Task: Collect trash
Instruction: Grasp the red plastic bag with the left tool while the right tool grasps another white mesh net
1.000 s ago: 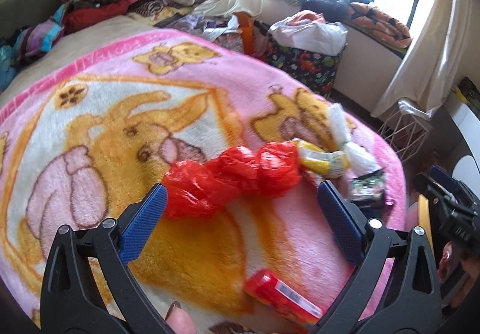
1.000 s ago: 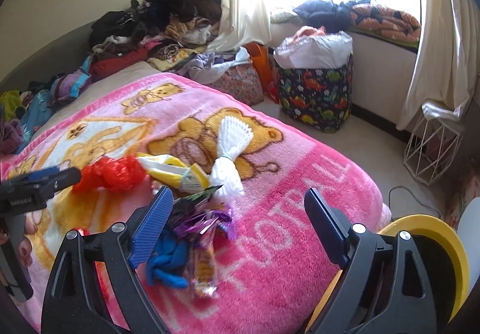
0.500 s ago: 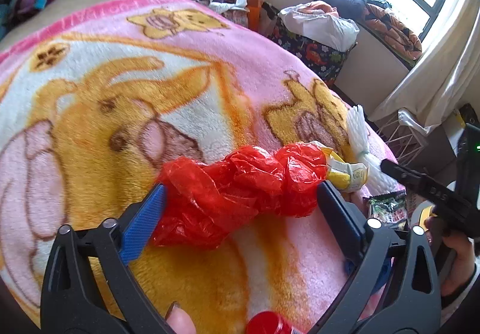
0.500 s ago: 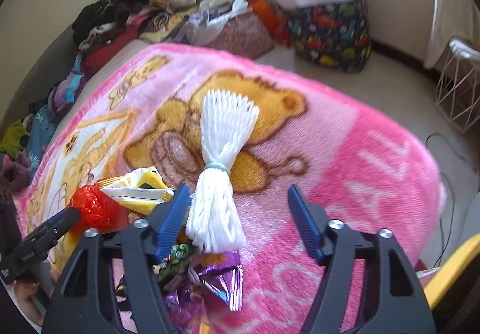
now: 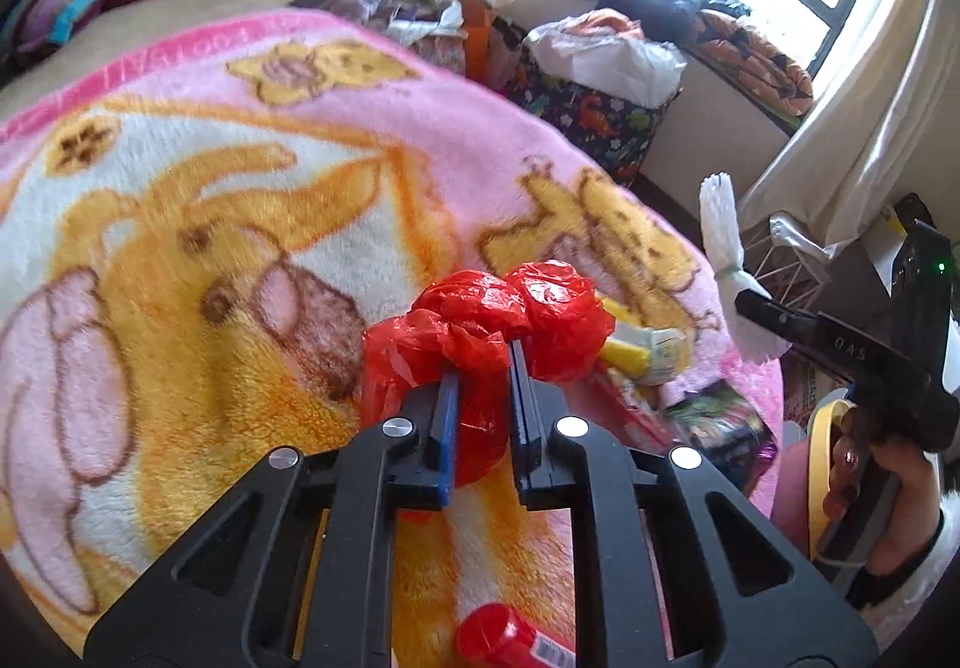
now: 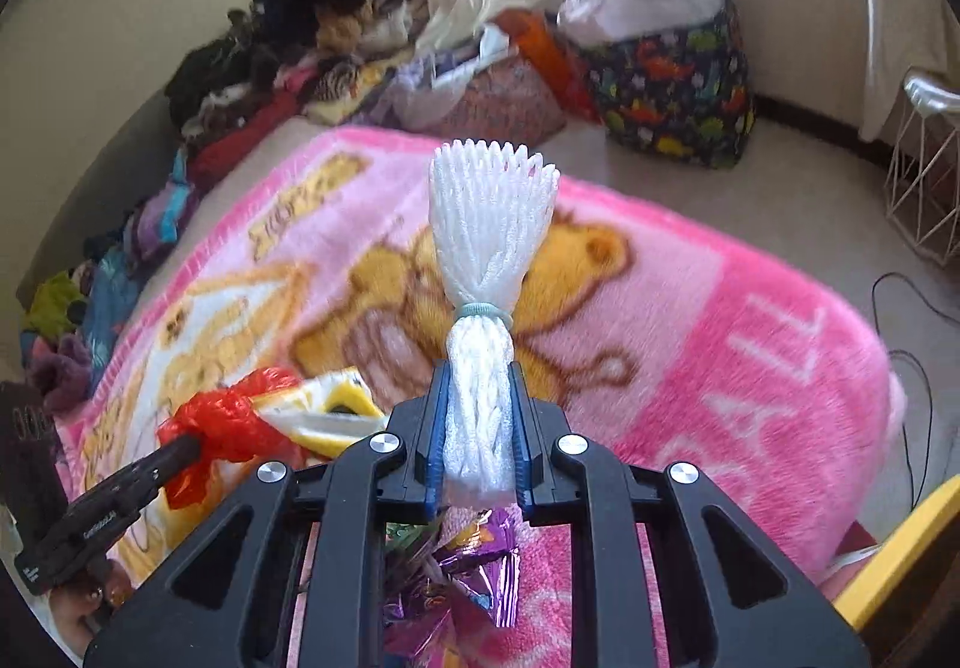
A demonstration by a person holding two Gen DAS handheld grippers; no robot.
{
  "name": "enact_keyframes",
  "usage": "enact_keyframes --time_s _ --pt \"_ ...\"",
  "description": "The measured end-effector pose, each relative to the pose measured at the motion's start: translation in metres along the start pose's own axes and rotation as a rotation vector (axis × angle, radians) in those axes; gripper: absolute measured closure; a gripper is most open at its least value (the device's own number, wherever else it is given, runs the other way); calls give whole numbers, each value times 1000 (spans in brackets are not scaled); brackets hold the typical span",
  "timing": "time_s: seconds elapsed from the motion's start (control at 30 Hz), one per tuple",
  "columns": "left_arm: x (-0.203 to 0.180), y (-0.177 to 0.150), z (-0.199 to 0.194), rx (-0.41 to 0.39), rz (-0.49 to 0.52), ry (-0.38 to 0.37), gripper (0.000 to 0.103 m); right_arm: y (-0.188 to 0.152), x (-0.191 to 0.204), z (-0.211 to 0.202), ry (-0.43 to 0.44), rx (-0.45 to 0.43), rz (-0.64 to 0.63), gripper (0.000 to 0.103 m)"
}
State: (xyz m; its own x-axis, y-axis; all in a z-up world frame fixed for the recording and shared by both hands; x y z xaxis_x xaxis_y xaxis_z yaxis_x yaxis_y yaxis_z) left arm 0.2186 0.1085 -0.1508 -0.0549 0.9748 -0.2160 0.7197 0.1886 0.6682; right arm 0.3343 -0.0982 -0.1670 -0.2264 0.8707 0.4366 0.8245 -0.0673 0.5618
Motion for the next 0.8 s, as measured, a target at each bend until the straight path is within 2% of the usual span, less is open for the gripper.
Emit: enact_keyframes --time_s 0.17,0.53,0.8 --pt "-10 9 -28 -55 30 10 96 8 6 -31 8 -65 -32 86" --pt "-40 23 -75 -142 82 -9 96 -13 19 -72 30 -104 -71 86" --pt "-62 29 -91 -175 117 -29 96 -24 20 -103 49 -139 -73 86"
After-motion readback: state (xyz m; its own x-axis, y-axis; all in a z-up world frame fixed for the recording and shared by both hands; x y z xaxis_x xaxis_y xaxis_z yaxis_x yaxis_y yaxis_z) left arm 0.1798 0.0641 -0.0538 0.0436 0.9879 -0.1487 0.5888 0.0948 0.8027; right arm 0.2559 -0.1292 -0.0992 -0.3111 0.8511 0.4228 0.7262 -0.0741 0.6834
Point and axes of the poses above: each gripper's, at about its wrist camera, not at the fingertips, and z roughly the way its jaws point, x to its left, y to its top, the point moved 8 cm from there along z, roughly the way its jaws point, and after that the axes turned 9 degrees about z, right-handed, at the moved point
